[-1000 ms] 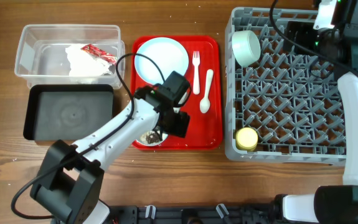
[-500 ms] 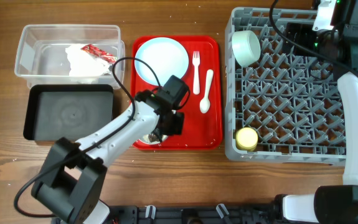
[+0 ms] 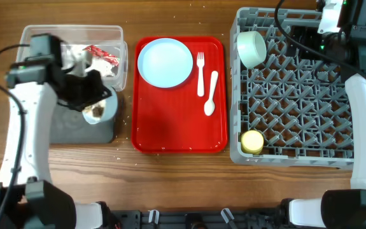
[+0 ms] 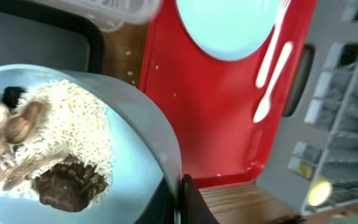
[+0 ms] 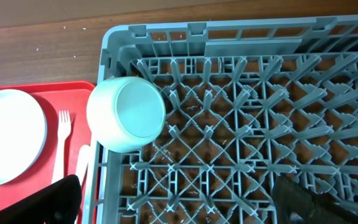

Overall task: Sort waste into correct bins and load items into the dishwasher rack
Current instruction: 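Tip the blue bowl's food scraps onto the black tray, then carry the empty blue bowl back over the red tray, then grasp the blue bowl with the right gripper, withdraw the left, then place the blue bowl in the rack below the green bowl, then grasp the edge of the blue plate with the right gripper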

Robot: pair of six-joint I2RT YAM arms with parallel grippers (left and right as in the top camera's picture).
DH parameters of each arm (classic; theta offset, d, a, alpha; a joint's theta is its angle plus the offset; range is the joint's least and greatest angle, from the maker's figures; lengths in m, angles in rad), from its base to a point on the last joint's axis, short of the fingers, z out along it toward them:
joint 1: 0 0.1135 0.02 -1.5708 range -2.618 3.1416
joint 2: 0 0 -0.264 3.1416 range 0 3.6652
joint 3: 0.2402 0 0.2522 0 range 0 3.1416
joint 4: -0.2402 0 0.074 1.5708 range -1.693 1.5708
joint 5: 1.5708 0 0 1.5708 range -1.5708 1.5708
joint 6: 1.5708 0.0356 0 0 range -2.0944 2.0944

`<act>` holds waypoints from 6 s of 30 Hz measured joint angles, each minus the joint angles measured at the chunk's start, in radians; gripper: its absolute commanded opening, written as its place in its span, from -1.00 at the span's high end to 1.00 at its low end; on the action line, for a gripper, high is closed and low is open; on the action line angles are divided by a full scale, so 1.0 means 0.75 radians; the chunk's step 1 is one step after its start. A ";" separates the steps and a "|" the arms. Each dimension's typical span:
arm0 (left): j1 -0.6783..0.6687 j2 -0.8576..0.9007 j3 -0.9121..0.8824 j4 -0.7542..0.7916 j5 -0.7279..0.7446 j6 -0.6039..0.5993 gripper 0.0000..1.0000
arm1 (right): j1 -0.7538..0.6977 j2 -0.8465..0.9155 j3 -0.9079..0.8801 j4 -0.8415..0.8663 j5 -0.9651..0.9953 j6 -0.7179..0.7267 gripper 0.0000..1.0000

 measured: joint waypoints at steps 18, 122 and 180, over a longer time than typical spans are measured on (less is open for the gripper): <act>0.536 0.463 0.000 -0.113 1.103 0.357 0.92 | 0.000 0.001 0.000 -0.072 0.000 0.000 -1.00; -0.053 0.283 0.246 0.216 -0.186 -0.393 -1.00 | 0.793 0.501 0.063 -0.233 0.127 0.279 0.91; -0.053 0.283 0.246 0.216 -0.189 -0.393 -1.00 | 0.859 0.457 -0.121 -0.276 0.098 0.479 -0.19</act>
